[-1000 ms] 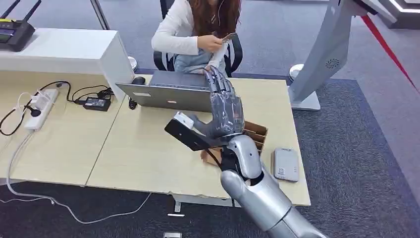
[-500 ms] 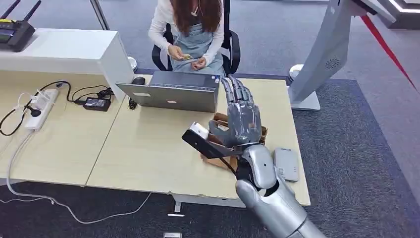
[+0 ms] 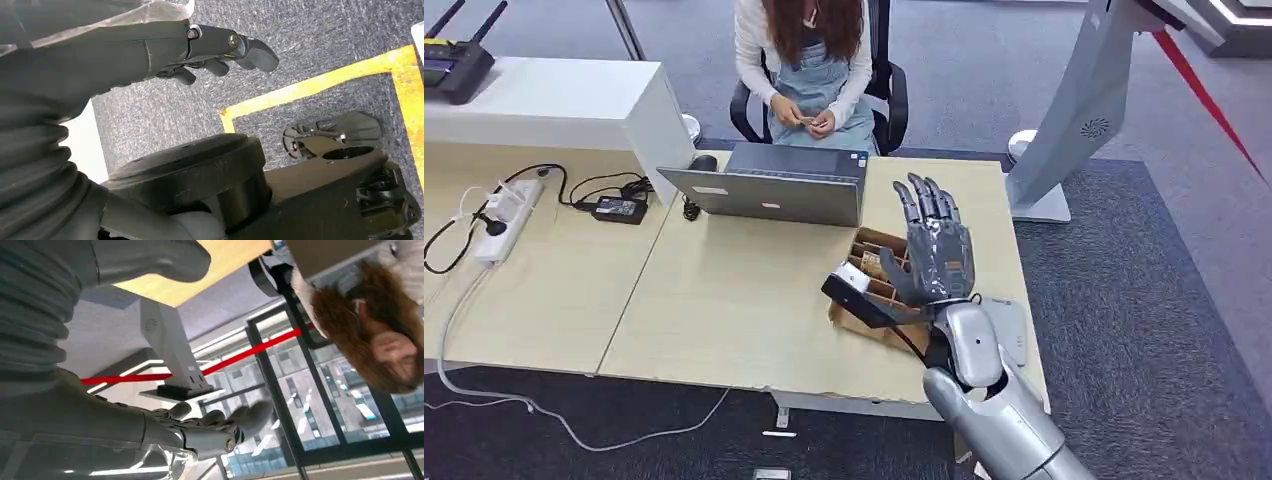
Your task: Pass the card to the sensor for recognition and then transmit it.
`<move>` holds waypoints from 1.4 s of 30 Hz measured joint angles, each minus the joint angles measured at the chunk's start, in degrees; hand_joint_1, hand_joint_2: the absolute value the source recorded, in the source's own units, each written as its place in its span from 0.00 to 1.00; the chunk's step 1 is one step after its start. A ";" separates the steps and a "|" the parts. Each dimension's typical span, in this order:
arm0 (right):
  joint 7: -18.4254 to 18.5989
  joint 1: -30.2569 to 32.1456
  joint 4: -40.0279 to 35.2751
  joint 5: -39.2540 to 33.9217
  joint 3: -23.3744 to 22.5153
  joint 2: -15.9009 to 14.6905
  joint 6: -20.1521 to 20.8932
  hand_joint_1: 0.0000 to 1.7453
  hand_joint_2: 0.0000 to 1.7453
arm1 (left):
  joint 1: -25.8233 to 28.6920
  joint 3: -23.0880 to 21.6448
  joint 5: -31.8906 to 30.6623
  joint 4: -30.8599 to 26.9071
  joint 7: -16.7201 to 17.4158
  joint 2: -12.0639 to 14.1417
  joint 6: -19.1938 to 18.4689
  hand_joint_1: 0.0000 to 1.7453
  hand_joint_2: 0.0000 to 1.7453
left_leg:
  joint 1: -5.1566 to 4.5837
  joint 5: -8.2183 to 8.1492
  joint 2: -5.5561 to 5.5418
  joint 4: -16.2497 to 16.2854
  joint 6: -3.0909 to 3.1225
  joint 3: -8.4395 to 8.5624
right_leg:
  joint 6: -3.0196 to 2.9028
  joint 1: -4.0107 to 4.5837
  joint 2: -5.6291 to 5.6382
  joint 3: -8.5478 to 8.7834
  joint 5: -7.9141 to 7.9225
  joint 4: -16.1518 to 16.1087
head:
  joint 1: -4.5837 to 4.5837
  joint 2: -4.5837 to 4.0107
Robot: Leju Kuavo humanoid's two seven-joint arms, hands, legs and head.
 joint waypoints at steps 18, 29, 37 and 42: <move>-0.11 2.17 2.29 0.00 -1.18 -1.33 1.20 0.23 1.00 | 0.03 -0.09 0.20 0.02 -0.57 -0.11 0.15 0.00 1.00 | 0.00 0.00 -0.01 0.00 0.00 0.00 | 0.00 0.00 0.00 0.01 0.00 0.00 | 0.00 0.00; -0.87 2.16 4.31 -0.48 -1.14 -0.48 2.27 0.25 1.00 | -0.05 -0.09 0.39 0.02 -0.04 -0.11 -0.28 0.00 1.00 | 0.00 0.00 -0.01 0.00 0.00 -0.01 | 0.00 0.00 0.00 0.01 0.00 0.00 | 0.00 0.00; -0.70 1.35 6.73 -1.22 -1.14 0.20 2.29 0.27 1.00 | -0.07 -0.15 -0.15 0.02 -0.33 -0.11 -0.31 0.00 1.00 | 0.00 0.00 -0.03 0.00 0.00 -0.01 | 0.00 0.00 0.00 0.02 0.00 0.00 | 0.00 0.00; -0.35 0.84 8.02 -1.33 -1.14 0.48 2.45 0.27 1.00 | -0.07 -0.20 -0.28 0.04 -0.46 -0.11 -0.31 0.00 1.00 | 0.00 0.00 -0.02 0.00 0.00 -0.01 | 0.00 0.00 0.00 0.01 0.00 0.00 | 0.00 0.00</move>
